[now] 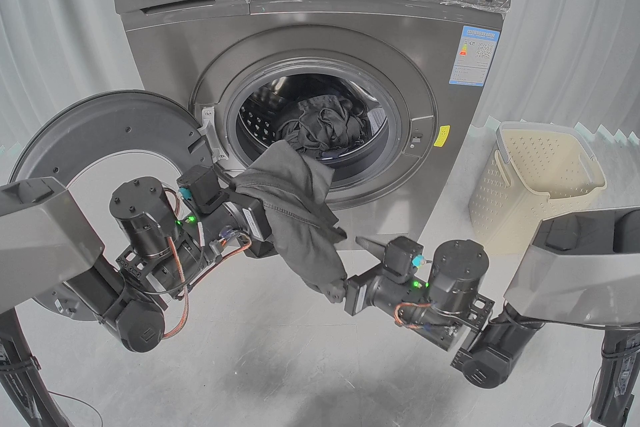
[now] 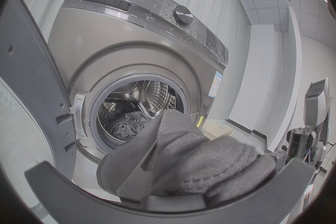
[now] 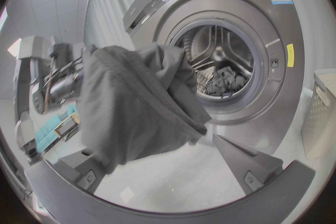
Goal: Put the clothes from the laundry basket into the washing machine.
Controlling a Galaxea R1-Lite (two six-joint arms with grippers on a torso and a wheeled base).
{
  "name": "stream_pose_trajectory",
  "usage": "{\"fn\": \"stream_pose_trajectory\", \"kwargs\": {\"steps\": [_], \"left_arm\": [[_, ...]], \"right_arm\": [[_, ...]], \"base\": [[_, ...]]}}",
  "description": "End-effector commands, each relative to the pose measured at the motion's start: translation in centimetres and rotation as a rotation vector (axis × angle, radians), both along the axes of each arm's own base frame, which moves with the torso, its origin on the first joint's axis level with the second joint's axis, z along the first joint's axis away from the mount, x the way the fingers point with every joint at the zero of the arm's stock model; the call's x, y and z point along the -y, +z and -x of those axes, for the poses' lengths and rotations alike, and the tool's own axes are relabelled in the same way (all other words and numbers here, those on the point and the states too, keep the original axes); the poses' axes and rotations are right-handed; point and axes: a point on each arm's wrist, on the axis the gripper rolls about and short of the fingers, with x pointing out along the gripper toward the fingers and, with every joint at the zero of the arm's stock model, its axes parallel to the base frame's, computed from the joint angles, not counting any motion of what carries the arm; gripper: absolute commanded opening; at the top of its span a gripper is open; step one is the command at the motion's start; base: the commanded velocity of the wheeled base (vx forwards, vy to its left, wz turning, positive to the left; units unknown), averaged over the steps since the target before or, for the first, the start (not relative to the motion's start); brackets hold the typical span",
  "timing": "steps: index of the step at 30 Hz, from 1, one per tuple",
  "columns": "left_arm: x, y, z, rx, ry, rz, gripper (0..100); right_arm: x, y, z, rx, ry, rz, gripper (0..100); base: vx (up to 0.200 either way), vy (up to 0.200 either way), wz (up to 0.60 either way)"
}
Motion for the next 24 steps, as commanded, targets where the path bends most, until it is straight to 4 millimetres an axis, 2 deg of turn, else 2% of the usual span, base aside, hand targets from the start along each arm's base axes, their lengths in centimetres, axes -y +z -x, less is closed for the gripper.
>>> {"fn": "stream_pose_trajectory", "kwargs": {"steps": [1, 5, 8, 10, 15, 20, 24], "left_arm": [[-1.1, 1.7, 2.2, 0.027, -0.008, 0.011, 0], [-1.4, 1.5, 2.0, 0.016, 0.004, 0.01, 0], [-1.4, 1.2, 2.1, 0.004, 0.01, 0.006, 0], [-1.6, 0.9, 2.3, -0.007, 0.013, -0.001, 0], [-1.8, 0.0, 2.9, -0.04, 0.015, -0.033, 0], [-2.2, -0.9, 4.0, -0.082, 0.008, -0.063, 0], [-2.1, -1.1, 4.2, -0.09, 0.007, -0.069, 0]], "right_arm": [[2.8, 0.8, 4.5, -0.032, 0.138, 0.096, 100], [4.3, 1.6, 5.4, -0.038, 0.127, 0.097, 100], [6.0, 1.0, 7.0, -0.089, 0.124, 0.138, 100], [6.8, 0.8, 7.3, -0.108, 0.106, 0.151, 100], [7.7, 1.2, 5.8, -0.09, 0.036, 0.129, 100], [8.5, 2.2, 3.2, -0.05, -0.094, 0.081, 100], [8.9, 2.4, 2.5, -0.038, -0.125, 0.069, 100]], "base": [[0.0, 0.0, 0.0], [0.0, 0.0, 0.0], [0.0, 0.0, 0.0], [0.0, 0.0, 0.0], [0.0, 0.0, 0.0], [0.0, 0.0, 0.0], [0.0, 0.0, 0.0]]}}
